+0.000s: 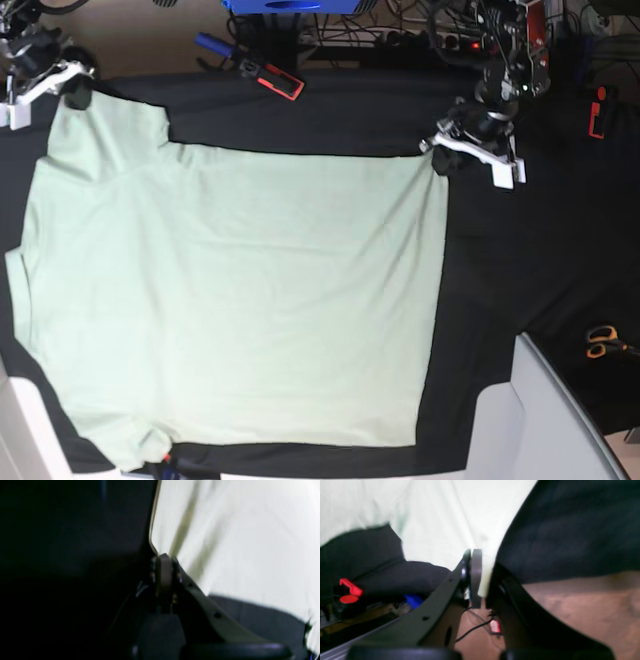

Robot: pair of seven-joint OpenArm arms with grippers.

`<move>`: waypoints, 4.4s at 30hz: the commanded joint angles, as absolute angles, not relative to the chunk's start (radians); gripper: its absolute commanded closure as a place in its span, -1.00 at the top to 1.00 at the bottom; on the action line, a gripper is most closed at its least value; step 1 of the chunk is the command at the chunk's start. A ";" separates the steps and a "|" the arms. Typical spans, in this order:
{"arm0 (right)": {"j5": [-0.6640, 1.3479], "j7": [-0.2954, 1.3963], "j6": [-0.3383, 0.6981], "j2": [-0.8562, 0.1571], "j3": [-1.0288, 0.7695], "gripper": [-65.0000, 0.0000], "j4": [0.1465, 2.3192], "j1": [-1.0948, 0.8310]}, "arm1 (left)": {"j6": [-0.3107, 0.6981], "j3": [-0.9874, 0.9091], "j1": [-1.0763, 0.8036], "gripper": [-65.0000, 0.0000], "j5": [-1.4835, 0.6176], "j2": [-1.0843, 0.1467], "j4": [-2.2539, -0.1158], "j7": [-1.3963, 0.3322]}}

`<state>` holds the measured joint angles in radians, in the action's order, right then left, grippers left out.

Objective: Fold the T-shirt properly
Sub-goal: 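Lift the shoulder edges and pull them toward the hem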

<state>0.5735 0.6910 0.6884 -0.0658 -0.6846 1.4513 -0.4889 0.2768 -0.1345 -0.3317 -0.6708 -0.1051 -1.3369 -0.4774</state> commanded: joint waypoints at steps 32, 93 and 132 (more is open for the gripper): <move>0.588 0.926 0.698 -0.079 -0.792 -1.00 1.728 -0.547 | 0.262 -0.237 -0.478 -1.00 -0.651 -0.130 -1.595 -0.593; 0.585 0.984 0.628 -0.328 -0.582 -1.00 1.311 -0.015 | 0.176 -0.216 -0.105 -1.00 -0.651 -0.110 -1.405 -0.771; 0.521 0.794 0.598 -0.395 -0.323 -1.00 1.049 0.231 | 0.174 -0.174 0.105 -1.00 -0.444 -0.082 -1.242 -0.768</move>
